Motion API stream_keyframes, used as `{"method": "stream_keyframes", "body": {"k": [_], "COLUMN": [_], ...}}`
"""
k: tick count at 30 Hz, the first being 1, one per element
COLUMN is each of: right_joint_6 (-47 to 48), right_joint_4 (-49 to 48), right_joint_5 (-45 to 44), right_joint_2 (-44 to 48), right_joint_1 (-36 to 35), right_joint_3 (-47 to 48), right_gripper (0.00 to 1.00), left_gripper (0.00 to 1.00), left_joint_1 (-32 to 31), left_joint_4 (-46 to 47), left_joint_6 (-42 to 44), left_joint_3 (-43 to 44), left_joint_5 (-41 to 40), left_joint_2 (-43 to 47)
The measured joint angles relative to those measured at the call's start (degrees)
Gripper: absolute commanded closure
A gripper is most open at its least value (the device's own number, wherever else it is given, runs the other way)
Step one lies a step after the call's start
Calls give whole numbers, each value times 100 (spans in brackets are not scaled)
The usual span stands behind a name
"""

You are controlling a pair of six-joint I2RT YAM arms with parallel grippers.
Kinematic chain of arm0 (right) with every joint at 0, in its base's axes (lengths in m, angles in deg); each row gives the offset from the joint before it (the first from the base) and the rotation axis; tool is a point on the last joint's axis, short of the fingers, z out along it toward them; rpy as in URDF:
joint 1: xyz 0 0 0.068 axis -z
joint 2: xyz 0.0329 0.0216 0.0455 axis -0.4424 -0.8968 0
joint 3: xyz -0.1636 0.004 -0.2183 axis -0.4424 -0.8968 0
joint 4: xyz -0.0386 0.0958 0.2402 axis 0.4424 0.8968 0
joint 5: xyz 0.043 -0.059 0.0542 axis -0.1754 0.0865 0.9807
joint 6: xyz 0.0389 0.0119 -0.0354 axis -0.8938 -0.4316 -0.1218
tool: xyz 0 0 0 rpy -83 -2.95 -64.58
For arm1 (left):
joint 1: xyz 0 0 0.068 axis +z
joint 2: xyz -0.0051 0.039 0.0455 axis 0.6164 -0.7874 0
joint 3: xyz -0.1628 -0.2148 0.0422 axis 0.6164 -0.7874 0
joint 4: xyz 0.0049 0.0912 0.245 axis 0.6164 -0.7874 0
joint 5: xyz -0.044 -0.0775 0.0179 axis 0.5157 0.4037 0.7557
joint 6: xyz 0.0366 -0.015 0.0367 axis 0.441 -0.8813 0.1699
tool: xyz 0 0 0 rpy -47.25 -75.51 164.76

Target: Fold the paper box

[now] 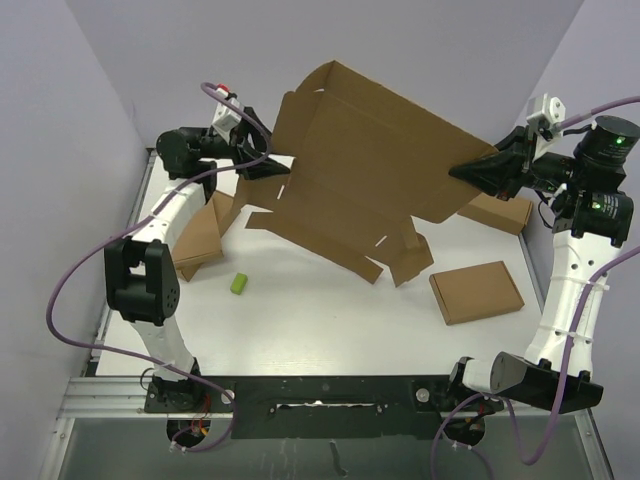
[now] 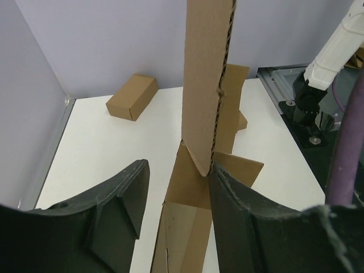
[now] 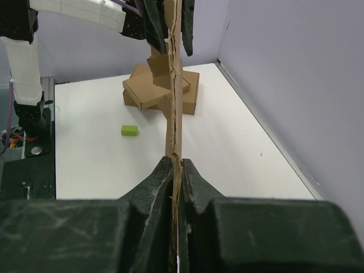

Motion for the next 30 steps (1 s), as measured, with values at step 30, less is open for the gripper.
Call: {"method": "stream_keyframes", "body": {"k": [30], "right_joint_6": [0], "right_joint_4": [133], "right_joint_5": [0], "right_joint_2": [0], "right_joint_1": [-107], "right_joint_3": [136], "right_gripper": [100], "left_gripper": [79], "left_joint_1": [-393], "left_joint_4": [647], "left_joint_6": [22], "left_joint_3": [-328], "left_joint_5": [-70], "left_joint_2": [-101]}}
